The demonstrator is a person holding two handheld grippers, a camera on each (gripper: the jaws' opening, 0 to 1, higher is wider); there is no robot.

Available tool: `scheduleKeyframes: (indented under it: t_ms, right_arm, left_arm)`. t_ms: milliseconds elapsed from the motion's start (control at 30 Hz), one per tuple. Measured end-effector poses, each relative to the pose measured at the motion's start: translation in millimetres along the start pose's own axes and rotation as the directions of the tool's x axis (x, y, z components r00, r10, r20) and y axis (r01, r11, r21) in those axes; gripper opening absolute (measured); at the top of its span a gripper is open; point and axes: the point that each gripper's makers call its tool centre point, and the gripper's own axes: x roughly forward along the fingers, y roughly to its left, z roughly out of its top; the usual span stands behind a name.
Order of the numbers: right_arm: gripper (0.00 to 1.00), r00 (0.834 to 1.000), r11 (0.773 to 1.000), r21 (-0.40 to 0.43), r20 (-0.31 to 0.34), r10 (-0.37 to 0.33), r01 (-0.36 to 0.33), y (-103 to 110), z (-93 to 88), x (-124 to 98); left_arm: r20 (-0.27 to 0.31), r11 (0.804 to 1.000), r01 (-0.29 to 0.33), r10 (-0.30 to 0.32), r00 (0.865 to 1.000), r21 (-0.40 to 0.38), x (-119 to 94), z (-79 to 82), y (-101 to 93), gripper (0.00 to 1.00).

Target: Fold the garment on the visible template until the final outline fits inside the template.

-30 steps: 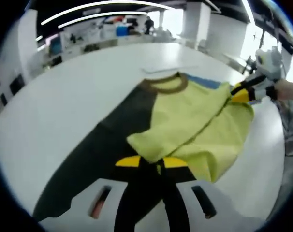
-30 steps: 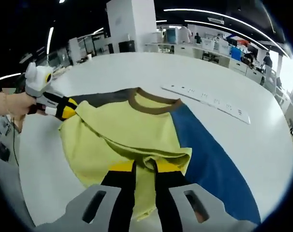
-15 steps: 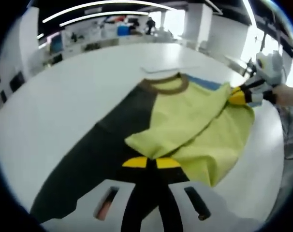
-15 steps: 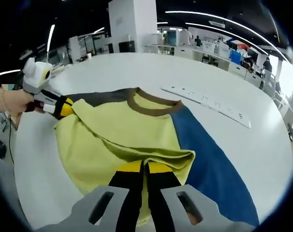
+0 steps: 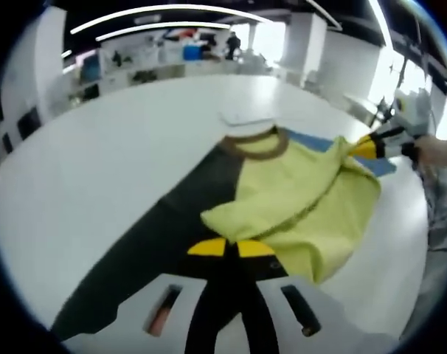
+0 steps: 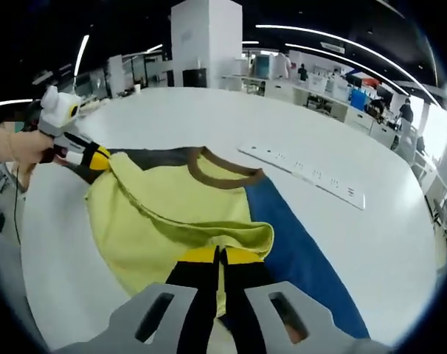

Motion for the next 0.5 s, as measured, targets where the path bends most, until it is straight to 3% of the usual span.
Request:
scheduleKeyframes:
  t_ms: [233, 500]
  right_arm:
    - [0.02, 1.000, 0.999, -0.049, 0.009, -0.017, 0.017, -17, 10.7, -18]
    - [0.02, 1.000, 0.995, -0.099, 0.014, -0.017, 0.018, -21, 20.2, -37]
  left_arm:
    - [0.036, 1.000, 0.005, -0.005, 0.999, -0.020, -11, 21.4, 1.9, 0.00]
    - [0.050, 0.999, 0.023, -0.021, 0.999, -0.026, -23, 31.5, -8.7, 0.00]
